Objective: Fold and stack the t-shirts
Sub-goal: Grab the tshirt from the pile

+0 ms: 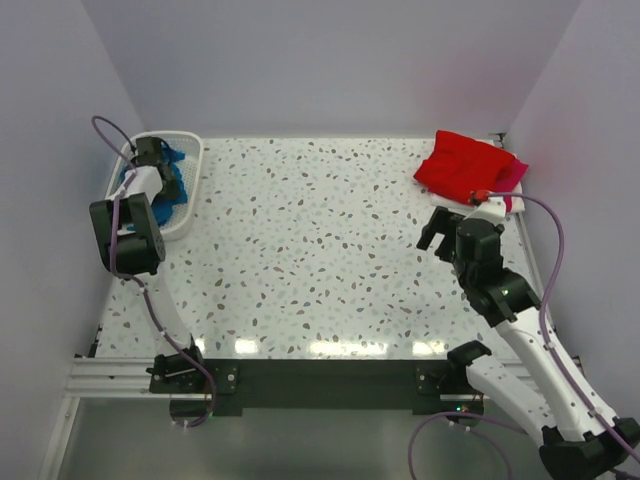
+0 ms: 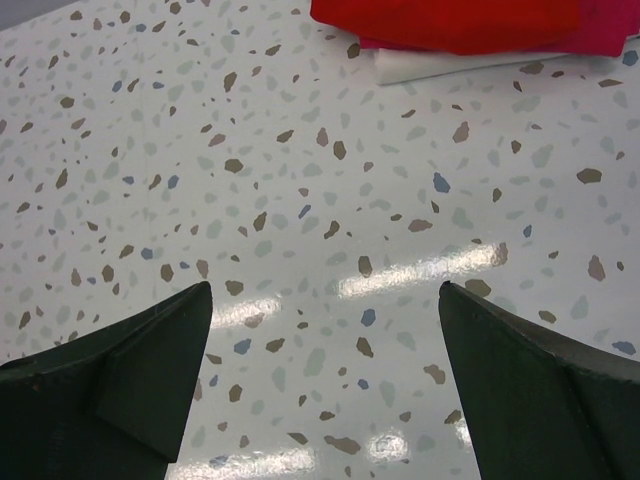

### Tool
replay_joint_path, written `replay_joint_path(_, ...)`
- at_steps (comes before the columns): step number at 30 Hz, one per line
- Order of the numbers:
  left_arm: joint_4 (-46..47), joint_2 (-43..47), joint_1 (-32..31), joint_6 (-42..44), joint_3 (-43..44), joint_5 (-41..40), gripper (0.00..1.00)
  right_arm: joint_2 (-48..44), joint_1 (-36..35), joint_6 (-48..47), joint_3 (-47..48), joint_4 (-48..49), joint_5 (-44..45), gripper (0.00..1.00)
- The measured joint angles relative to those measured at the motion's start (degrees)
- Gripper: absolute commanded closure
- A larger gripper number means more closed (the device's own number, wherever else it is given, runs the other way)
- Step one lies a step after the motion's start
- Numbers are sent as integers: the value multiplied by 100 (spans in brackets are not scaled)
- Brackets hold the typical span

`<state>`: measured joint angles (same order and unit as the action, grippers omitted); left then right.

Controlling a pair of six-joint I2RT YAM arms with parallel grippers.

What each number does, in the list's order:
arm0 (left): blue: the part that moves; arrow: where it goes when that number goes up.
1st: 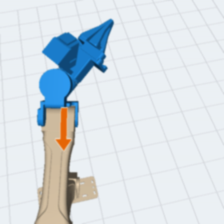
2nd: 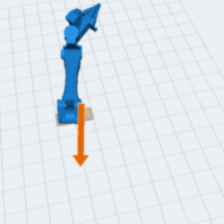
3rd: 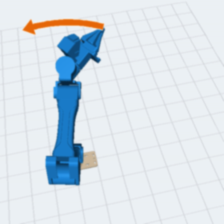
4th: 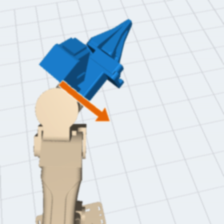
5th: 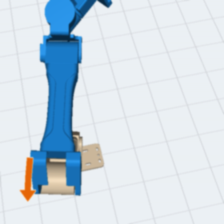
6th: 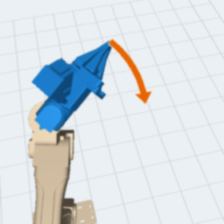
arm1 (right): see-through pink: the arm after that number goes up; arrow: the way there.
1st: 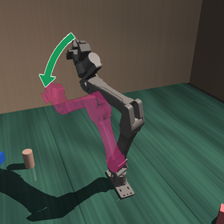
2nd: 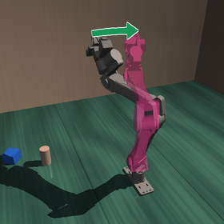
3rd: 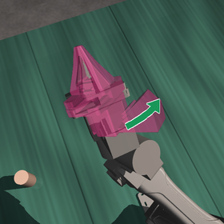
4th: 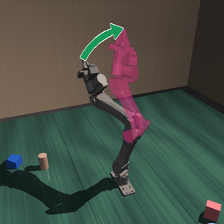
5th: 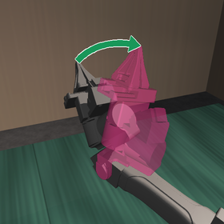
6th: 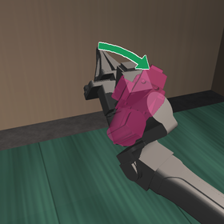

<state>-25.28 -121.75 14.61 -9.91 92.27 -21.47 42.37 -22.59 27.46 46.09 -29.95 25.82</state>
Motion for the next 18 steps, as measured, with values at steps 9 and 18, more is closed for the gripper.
replay_joint_path(9,-186,44,0,68,72,181,100,232,0,-4,0,7,-52,1)
replay_joint_path(18,-544,1762,-50,50,511,1384,100,621,0,2,11,188,-380,1)
